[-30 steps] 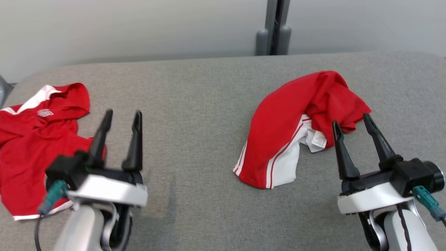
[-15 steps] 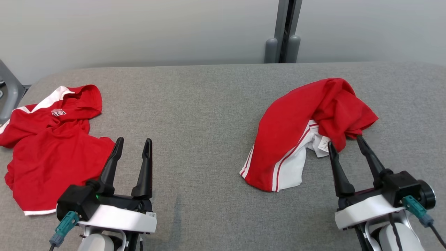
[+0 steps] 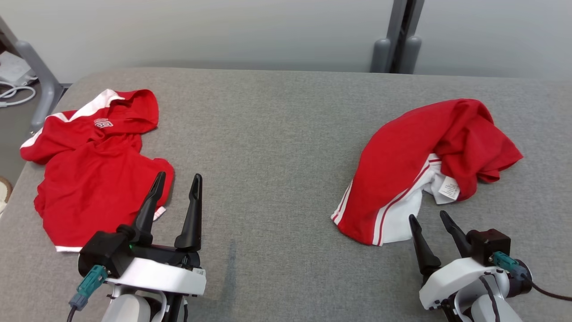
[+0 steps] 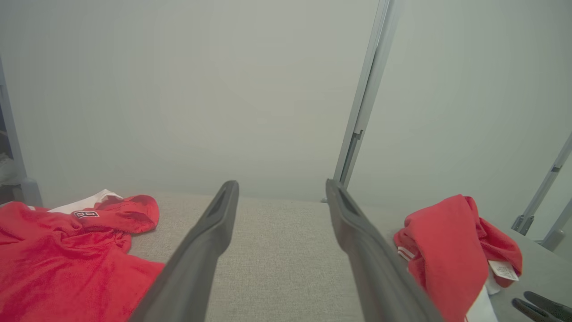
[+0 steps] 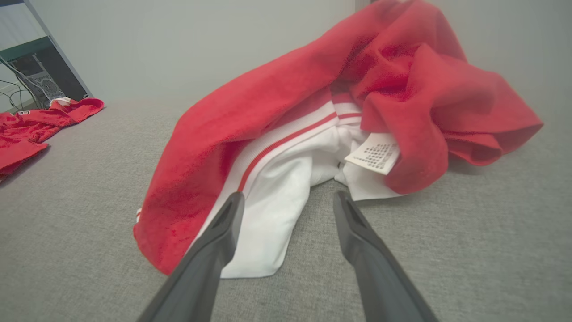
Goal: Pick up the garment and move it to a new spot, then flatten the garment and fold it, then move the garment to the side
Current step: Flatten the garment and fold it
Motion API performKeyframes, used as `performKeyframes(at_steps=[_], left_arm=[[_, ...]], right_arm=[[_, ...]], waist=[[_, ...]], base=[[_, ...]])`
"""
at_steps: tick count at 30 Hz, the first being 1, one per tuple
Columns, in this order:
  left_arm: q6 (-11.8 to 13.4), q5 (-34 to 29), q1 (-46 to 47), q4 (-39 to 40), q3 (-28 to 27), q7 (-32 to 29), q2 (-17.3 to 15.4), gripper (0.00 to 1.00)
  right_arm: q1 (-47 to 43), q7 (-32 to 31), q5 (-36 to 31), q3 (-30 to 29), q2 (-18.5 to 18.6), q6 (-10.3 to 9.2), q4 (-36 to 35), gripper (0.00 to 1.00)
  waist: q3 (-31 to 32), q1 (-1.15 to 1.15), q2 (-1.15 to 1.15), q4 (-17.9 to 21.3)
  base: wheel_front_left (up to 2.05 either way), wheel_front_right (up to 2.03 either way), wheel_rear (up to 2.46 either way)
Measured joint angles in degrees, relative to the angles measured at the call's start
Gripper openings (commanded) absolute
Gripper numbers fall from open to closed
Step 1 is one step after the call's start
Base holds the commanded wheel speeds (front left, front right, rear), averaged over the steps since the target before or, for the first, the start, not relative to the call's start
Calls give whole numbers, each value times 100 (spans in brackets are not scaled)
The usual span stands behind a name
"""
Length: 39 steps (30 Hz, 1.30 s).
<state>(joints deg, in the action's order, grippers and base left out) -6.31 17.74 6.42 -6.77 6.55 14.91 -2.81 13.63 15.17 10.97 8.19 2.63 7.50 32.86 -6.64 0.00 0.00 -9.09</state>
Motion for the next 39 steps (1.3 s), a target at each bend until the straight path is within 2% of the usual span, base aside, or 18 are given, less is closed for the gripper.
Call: performKeyframes(at_steps=[5,12,13,14,15,16,21,25,34,39], left_arm=[[2,26,64,-20,64,0,0,100],[35,67,125,-52,158,0,0,100],[37,82,133,-58,167,0,2,100],[42,92,147,-62,175,0,3,100],[44,97,154,-65,179,0,2,100],[55,98,159,-71,187,0,1,100],[85,105,162,-87,193,0,2,100],[100,104,133,-93,149,0,1,100],[100,83,24,-74,77,0,2,100],[99,73,-16,-73,105,0,2,100]], right_arm=[[250,0,216,-101,-2,0,520,100],[416,0,279,-207,2,0,868,100],[437,0,339,-189,2,0,895,92],[463,0,388,-180,0,0,946,45],[484,0,428,-170,0,0,1012,16],[492,0,435,-171,0,0,1055,0],[583,0,415,-201,-1,0,1092,0],[578,0,441,-305,-2,0,811,0],[464,0,254,-1157,2,0,-347,0],[716,-1,43,-1569,216,0,-755,0]], waist=[[-82,0,0,-181],[-173,0,0,-417],[-183,0,0,-441],[-192,0,0,-463],[-199,0,0,-482],[-203,0,0,-498],[-189,0,0,-516],[-124,0,0,-436],[130,0,0,-23],[255,0,0,193]], base=[[0,0,0],[0,0,0],[0,0,0],[0,0,0],[0,0,0],[0,0,0],[0,0,0],[0,0,0],[0,0,0],[0,0,0]])
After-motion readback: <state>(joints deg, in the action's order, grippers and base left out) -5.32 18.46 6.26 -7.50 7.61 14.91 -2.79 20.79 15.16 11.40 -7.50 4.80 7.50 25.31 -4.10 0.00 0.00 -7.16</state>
